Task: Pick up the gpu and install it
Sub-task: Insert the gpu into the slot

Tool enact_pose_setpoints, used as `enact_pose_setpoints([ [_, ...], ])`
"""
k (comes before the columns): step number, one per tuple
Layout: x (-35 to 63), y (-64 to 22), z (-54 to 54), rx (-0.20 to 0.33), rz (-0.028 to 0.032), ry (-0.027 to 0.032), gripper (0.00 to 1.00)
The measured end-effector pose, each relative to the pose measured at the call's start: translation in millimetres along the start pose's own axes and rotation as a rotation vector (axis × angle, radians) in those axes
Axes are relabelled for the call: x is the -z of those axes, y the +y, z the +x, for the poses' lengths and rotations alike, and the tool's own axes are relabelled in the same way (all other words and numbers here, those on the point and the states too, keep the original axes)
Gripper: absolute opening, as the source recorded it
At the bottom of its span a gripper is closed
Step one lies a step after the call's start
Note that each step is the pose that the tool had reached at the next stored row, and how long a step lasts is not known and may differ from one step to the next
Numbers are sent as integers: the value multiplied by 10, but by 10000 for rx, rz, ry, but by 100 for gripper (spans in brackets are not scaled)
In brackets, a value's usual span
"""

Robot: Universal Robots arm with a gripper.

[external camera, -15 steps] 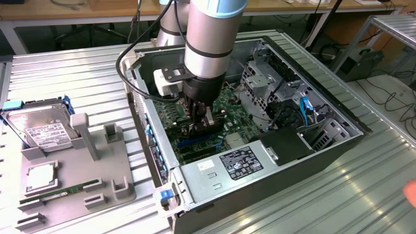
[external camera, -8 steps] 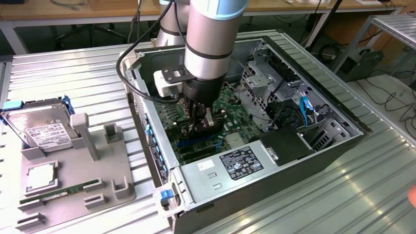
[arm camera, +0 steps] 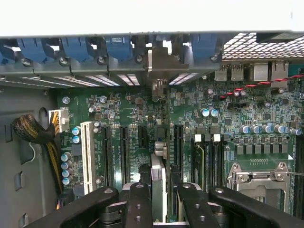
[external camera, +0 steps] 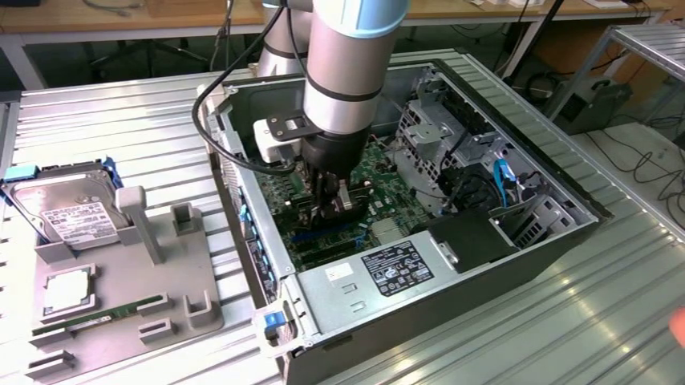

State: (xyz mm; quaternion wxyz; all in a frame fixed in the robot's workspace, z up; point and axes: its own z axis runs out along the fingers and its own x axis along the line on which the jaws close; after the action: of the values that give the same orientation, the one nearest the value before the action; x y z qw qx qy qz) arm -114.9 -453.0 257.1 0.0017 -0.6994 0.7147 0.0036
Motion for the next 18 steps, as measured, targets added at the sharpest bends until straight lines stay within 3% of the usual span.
enact_pose_setpoints([
  [7,17,-1,-3,1,4,24,26],
  [15,80,1,-34,0,8,240,26],
  [18,82,0,-44,1,8,257,26],
])
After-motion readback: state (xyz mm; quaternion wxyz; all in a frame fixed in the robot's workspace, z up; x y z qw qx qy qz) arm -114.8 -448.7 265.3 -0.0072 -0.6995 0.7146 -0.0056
